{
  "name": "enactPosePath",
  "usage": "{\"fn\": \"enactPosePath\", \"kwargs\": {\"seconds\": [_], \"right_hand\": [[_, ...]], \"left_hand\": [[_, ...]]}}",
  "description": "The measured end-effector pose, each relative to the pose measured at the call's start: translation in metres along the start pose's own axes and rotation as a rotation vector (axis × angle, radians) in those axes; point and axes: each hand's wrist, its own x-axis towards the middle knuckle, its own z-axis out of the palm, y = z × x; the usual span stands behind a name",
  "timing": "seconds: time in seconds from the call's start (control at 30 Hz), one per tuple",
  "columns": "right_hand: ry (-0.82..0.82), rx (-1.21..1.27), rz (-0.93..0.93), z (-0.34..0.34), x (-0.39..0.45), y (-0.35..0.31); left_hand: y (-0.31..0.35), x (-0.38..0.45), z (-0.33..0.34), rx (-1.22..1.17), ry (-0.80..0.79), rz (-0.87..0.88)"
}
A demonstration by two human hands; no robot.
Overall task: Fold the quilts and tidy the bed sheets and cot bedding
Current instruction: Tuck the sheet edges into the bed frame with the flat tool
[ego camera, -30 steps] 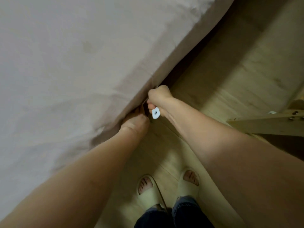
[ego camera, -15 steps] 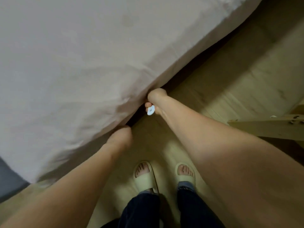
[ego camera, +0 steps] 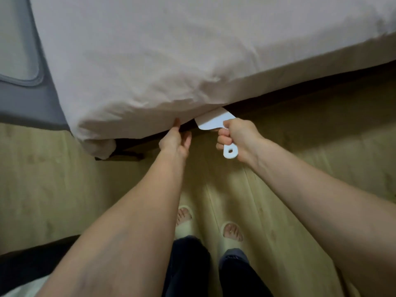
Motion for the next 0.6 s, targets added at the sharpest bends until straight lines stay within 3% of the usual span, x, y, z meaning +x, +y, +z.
{"fn": "enactPosePath", "kwargs": {"seconds": [0.27, 0.33, 0.47, 0.6], "right_hand": [[-0.085, -0.083, -0.024, 0.018, 0.014, 0.023], [-0.085, -0.207, -0.058, 0.016, 0.016, 0.025], [-0.06, -0.778, -0.233, 0.004, 0.017, 0.021], [-0.186, -1.652, -0.475, -0.015, 0.011, 0.018]], "left_hand": [[0.01, 0.032, 0.0, -0.163, -0.04, 0.016], [0.011, 0.042, -0.002, -0.192, -0.004, 0.032], [0.008, 0.054, -0.013, -0.215, 0.136, 0.014], [0.007, 0.06, -0.018, -0.072, 0.242, 0.11]]}}
